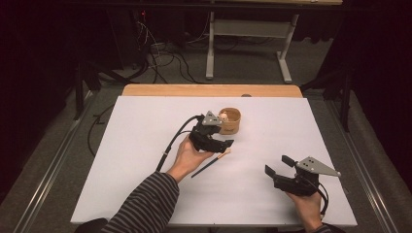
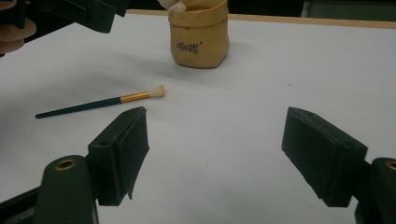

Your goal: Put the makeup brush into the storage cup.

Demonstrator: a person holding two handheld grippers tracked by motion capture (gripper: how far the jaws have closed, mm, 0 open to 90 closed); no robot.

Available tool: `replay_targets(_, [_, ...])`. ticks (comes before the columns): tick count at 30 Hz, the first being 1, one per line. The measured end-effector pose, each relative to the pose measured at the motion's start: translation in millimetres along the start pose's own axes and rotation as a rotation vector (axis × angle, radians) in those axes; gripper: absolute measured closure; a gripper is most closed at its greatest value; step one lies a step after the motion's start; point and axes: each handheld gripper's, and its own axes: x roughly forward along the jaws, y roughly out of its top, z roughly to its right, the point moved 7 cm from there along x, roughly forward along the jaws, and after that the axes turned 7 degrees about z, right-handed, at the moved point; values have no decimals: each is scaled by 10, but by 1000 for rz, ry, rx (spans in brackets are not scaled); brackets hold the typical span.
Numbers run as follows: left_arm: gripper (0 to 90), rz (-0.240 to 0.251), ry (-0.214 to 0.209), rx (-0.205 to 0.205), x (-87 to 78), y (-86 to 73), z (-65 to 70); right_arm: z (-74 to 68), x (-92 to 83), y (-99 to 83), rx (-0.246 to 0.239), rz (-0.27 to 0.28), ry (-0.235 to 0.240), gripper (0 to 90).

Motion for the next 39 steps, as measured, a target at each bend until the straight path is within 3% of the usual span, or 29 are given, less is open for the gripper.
replay_targets(19, [360, -105, 58, 66, -38, 36, 16, -4, 7, -6, 3, -5, 4, 247])
replay_targets(27, [379, -183, 56, 96, -24, -8, 21, -5, 8, -4, -1, -5, 5, 247])
replay_targets(35, [380, -224, 56, 99, -13, -11, 32, -6, 9, -6, -6, -6, 8, 248])
replay_targets(39, [389, -269, 47, 98, -4, -45, 29, -10, 7, -9, -3, -10, 9, 248])
